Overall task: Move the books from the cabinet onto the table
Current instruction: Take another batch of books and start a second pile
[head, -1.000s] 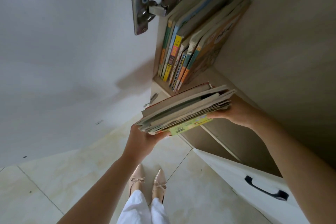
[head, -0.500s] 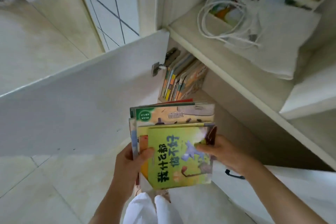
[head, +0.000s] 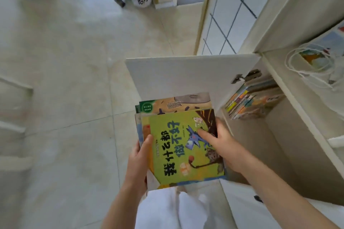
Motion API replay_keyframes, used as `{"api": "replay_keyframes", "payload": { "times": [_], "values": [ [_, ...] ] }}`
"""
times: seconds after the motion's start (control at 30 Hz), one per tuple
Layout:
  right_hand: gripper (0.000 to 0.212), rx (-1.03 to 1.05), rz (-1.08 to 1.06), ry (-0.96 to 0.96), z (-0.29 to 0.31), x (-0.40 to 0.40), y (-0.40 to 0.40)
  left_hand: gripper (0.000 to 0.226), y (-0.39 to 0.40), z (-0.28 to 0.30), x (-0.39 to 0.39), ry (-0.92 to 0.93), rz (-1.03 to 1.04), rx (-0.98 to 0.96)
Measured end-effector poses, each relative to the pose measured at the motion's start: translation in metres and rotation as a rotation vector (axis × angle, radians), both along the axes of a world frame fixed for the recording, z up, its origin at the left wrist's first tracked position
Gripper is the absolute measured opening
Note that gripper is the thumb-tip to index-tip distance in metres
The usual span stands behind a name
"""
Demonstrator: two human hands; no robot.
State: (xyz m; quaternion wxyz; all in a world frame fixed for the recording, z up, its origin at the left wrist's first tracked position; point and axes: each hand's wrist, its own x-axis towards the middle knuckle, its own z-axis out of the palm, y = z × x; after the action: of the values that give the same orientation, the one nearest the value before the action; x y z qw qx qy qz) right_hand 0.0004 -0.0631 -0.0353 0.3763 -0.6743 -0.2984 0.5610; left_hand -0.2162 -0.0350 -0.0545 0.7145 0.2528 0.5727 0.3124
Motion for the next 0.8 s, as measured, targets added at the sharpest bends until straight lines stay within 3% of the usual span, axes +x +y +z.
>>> {"api": "replay_keyframes", "payload": {
  "times": [0.17,0.37,0.6,0.8],
  "values": [
    [0.051,0.03,0.262,-0.056,0.017,-0.069,0.025,0.05,-0.023,0.021,-0.068,0.096,0.175,0.041],
    [0.048,-0.055,0.472,-0.006,0.015,-0.173,0.044,0.035,-0.054,0.02,-0.157,0.146,0.459,0.012],
    [0.05,-0.068,0.752,-0.081,0.009,-0.318,0.048,0.037,-0.106,0.012,-0.277,0.125,0.728,-0.068],
    [0.018,-0.225,0.872,-0.057,0.006,-0.453,0.024,0.035,-0.157,0.015,-0.392,0.145,0.849,-0.089]
  ]
}}
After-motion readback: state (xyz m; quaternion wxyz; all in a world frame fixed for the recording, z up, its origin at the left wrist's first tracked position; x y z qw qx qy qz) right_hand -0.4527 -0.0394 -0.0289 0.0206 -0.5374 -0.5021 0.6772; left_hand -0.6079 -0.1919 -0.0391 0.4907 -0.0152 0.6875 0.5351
